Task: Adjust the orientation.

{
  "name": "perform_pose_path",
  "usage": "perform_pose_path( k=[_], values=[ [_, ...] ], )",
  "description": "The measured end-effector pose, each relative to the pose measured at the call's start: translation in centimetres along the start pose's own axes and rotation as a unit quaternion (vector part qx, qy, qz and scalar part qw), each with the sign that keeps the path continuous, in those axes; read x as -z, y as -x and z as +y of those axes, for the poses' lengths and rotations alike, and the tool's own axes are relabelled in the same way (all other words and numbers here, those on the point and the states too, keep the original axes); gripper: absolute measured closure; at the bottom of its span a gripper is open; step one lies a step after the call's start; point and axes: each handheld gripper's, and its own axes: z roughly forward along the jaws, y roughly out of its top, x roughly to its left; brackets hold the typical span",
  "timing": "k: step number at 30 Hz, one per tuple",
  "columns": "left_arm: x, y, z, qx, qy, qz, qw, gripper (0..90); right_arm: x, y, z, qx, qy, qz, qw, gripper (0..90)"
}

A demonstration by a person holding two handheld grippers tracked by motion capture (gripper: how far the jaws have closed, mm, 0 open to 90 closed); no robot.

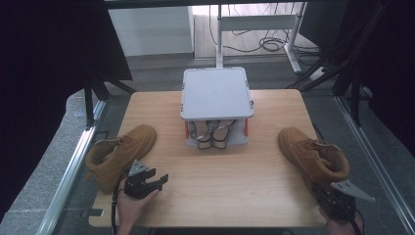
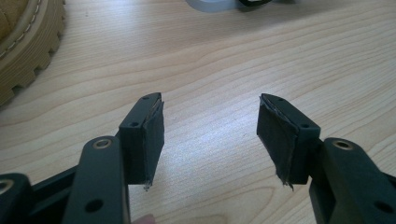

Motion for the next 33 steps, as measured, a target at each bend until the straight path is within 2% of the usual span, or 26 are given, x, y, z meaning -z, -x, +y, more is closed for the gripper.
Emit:
perform_pose_path(
  k=[2, 5, 9, 12, 18, 23, 26, 28, 33],
  values=[
    [0.1, 0.0, 0.0, -0.001, 0.0, -0.001, 1.0, 41.7, 0.0, -0.6, 0.2, 0.011, 0.002, 0.005, 0.9999, 90.0],
    [0.3, 0.0, 0.1, 0.0, 0.003, -0.001, 1.0, 41.6, 0.1, -0.9, 0.4, 0.013, 0.003, 0.007, 0.9999, 90.0],
    [0.3, -0.2, 0.1, 0.0, 0.003, -0.002, 1.0, 41.6, 0.3, 0.0, 0.2, -0.001, 0.003, 0.001, 1.0, 90.0],
    [0.3, -0.2, 0.1, 0.001, 0.003, -0.002, 1.0, 41.5, 0.5, 0.9, 0.1, -0.017, 0.009, 0.014, 0.9997, 90.0],
    [0.4, -0.1, 0.1, -0.001, 0.005, -0.002, 1.0, 41.6, 0.6, 1.1, 0.2, -0.009, 0.005, 0.017, 0.9998, 90.0],
    [0.5, -0.2, 0.1, -0.001, 0.004, -0.002, 1.0, 41.5, 0.9, 1.7, 0.2, -0.018, 0.007, 0.017, 0.9997, 90.0],
    [0.5, -0.2, 0.1, -0.001, 0.005, -0.002, 1.0, 41.4, 0.8, 1.2, 0.2, -0.017, 0.008, 0.023, 0.9995, 90.0],
    [0.5, -0.1, 0.2, -0.001, 0.006, -0.003, 1.0, 41.4, 0.6, 0.5, 0.4, -0.017, 0.009, 0.049, 0.9986, 89.9],
    [0.6, 0.1, 0.2, -0.004, 0.009, -0.003, 0.9999, 41.4, -0.2, -2.2, 1.0, 0.004, 0.008, 0.094, 0.9955, 89.9]
  ],
)
